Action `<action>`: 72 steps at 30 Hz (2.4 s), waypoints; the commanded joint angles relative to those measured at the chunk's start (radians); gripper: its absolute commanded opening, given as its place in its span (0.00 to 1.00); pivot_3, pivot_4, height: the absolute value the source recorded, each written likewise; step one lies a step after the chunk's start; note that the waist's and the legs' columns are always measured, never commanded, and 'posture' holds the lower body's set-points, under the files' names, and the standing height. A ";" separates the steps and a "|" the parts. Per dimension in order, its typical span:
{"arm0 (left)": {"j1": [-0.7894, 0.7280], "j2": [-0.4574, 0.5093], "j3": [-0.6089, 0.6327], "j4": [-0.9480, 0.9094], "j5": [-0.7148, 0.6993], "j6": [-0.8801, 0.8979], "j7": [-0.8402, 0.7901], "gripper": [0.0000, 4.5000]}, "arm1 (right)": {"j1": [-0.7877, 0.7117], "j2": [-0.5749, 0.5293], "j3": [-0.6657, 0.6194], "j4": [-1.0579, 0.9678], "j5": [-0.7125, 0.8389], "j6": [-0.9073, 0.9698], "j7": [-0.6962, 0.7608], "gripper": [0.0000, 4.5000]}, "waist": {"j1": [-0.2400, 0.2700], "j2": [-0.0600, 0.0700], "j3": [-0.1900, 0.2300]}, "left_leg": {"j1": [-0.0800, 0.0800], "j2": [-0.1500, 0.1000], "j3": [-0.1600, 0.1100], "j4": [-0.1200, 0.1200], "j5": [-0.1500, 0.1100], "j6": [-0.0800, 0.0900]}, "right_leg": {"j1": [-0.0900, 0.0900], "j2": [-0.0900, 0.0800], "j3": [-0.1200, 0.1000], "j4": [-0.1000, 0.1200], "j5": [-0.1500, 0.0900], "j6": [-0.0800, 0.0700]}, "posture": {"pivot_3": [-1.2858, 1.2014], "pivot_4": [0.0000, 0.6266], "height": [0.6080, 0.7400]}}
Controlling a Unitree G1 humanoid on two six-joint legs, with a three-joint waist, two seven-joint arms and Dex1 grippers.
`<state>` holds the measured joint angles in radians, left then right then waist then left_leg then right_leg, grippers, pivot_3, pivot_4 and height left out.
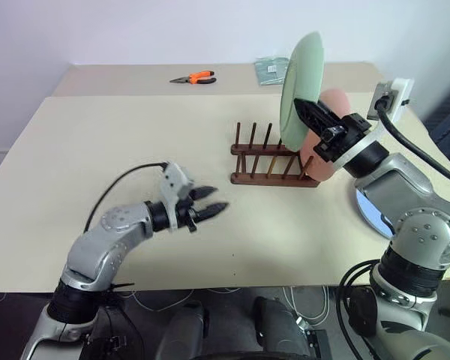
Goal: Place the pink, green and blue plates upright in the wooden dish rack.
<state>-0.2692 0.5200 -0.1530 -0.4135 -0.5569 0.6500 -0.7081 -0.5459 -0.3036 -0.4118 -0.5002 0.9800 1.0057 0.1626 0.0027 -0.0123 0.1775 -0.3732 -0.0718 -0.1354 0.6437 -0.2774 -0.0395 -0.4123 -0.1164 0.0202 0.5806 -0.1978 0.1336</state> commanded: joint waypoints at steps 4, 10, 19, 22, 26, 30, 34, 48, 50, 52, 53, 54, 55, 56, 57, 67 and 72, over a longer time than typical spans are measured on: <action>-0.014 -0.029 -0.022 -0.025 0.020 -0.005 0.012 0.56 | -0.004 -0.042 -0.018 0.031 0.138 0.014 -0.043 0.00 | -0.001 0.000 0.000 | 0.000 0.000 0.000 0.000 0.000 0.000 | 0.000 0.000 0.000 0.000 0.000 0.001 | 0.52 0.24 1.00; -0.007 -0.029 -0.026 -0.026 0.043 -0.010 0.015 0.56 | -0.040 -0.091 0.016 0.143 0.137 0.016 -0.046 0.00 | -0.003 0.000 0.000 | 0.000 0.000 0.001 0.001 0.000 0.000 | 0.001 0.000 0.000 0.000 0.000 0.001 | 0.52 0.24 1.00; -0.003 -0.034 -0.037 -0.043 0.062 -0.003 0.019 0.57 | -0.082 -0.339 0.082 0.141 -0.103 -0.194 0.188 0.56 | -0.012 0.001 0.000 | -0.001 -0.001 0.001 0.001 0.000 0.001 | 0.001 0.000 0.000 -0.001 0.000 0.002 | 0.52 0.24 1.00; 0.000 -0.033 -0.045 -0.043 0.071 -0.006 0.017 0.57 | -0.055 -0.432 -0.030 0.161 -0.115 -0.254 0.251 0.56 | -0.011 0.000 0.000 | -0.001 -0.001 0.001 0.001 -0.001 0.002 | 0.002 0.000 0.000 -0.002 -0.001 0.004 | 0.52 0.24 1.00; -0.009 -0.027 -0.067 -0.021 0.088 -0.017 -0.004 0.57 | 0.116 -0.562 -0.223 0.261 -0.160 -0.249 0.311 0.76 | 0.008 -0.002 0.000 | -0.001 -0.001 0.001 0.002 -0.001 0.002 | 0.004 -0.001 0.000 -0.003 -0.003 0.005 | 0.52 0.24 1.00; -0.044 -0.037 -0.087 0.020 0.101 -0.031 -0.036 0.57 | 0.518 -0.639 -0.203 0.179 -0.353 -0.347 0.466 0.99 | 0.013 -0.001 -0.001 | 0.000 0.000 0.001 0.002 -0.002 0.003 | 0.004 -0.001 -0.001 -0.003 -0.003 0.005 | 0.52 0.24 1.00; -0.077 -0.054 -0.099 0.050 0.114 -0.040 -0.054 0.57 | 0.729 -0.627 -0.045 0.095 -0.512 -0.393 0.453 0.99 | -0.006 0.004 -0.001 | 0.000 0.000 0.007 0.002 -0.002 0.003 | 0.003 -0.002 0.002 -0.002 -0.004 0.006 | 0.52 0.24 1.00; -0.070 -0.051 -0.089 0.032 0.132 -0.033 -0.056 0.57 | 0.618 -0.551 0.143 0.298 -0.790 -0.495 0.320 0.01 | 0.001 0.001 -0.001 | 0.000 0.000 0.006 0.003 -0.002 0.003 | 0.003 -0.002 0.002 -0.003 -0.003 0.006 | 0.52 0.24 1.00; -0.066 -0.054 -0.082 0.029 0.130 -0.032 -0.049 0.57 | 0.555 -0.535 0.103 0.287 -0.774 -0.517 0.307 0.01 | 0.001 0.001 0.000 | 0.001 0.000 0.006 0.003 -0.002 0.003 | 0.003 -0.002 0.002 -0.003 -0.003 0.006 | 0.52 0.24 1.00; -0.064 -0.056 -0.074 0.029 0.126 -0.032 -0.046 0.57 | 0.425 -0.516 0.036 0.274 -0.743 -0.548 0.259 0.01 | -0.004 0.002 0.001 | 0.001 0.000 0.006 0.003 -0.002 0.003 | 0.003 -0.002 0.002 -0.003 -0.003 0.006 | 0.52 0.24 1.00; -0.063 -0.055 -0.071 0.031 0.126 -0.034 -0.046 0.57 | 0.349 -0.510 0.009 0.272 -0.737 -0.558 0.229 0.01 | -0.007 0.005 0.002 | 0.000 0.000 0.006 0.003 -0.002 0.003 | 0.003 -0.002 0.003 -0.003 -0.003 0.006 | 0.52 0.24 1.00; -0.061 -0.056 -0.068 0.033 0.127 -0.037 -0.045 0.57 | 0.260 -0.503 -0.016 0.263 -0.708 -0.553 0.210 0.01 | -0.009 0.007 0.003 | 0.000 0.000 0.007 0.004 -0.002 0.003 | 0.003 -0.002 0.003 -0.002 -0.003 0.006 | 0.52 0.24 1.00; -0.059 -0.057 -0.066 0.035 0.129 -0.040 -0.044 0.57 | 0.183 -0.493 -0.033 0.248 -0.677 -0.546 0.196 0.01 | -0.009 0.007 0.003 | 0.000 0.000 0.007 0.004 -0.002 0.003 | 0.003 -0.002 0.003 -0.002 -0.003 0.006 | 0.52 0.24 1.00; -0.058 -0.058 -0.065 0.038 0.131 -0.044 -0.043 0.57 | 0.115 -0.476 -0.045 0.230 -0.636 -0.533 0.187 0.01 | -0.010 0.007 0.003 | 0.000 0.000 0.006 0.003 -0.002 0.003 | 0.003 -0.002 0.003 -0.002 -0.003 0.006 | 0.52 0.24 1.00; -0.057 -0.060 -0.065 0.041 0.133 -0.047 -0.042 0.57 | 0.034 -0.445 -0.053 0.201 -0.573 -0.508 0.171 0.01 | -0.010 0.007 0.003 | 0.000 0.000 0.005 0.003 -0.002 0.003 | 0.003 -0.002 0.002 -0.002 -0.003 0.006 | 0.52 0.24 1.00; -0.035 -0.083 -0.057 0.053 0.144 -0.061 -0.017 0.57 | -0.327 0.021 0.098 0.050 0.225 -0.214 -0.099 0.01 | -0.016 0.004 0.001 | 0.001 0.000 -0.003 0.001 -0.002 0.003 | 0.002 -0.001 0.000 -0.001 -0.001 0.002 | 0.52 0.24 1.00; -0.027 -0.079 -0.038 0.052 0.144 -0.064 -0.008 0.57 | -0.362 0.155 0.163 0.176 0.311 -0.180 -0.284 0.01 | -0.011 0.004 0.000 | 0.000 -0.001 -0.003 0.002 -0.002 0.003 | 0.001 -0.001 0.000 0.000 -0.001 0.002 | 0.52 0.24 1.00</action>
<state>-0.2968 0.4383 -0.2143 -0.3436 -0.4145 0.6021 -0.7194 -0.8917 -0.1595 -0.2467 -0.3431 1.2536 0.8246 -0.0682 -0.0084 -0.0086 0.1780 -0.3731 -0.0726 -0.1388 0.6452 -0.2791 -0.0364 -0.4111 -0.1174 0.0201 0.5801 -0.1983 0.1357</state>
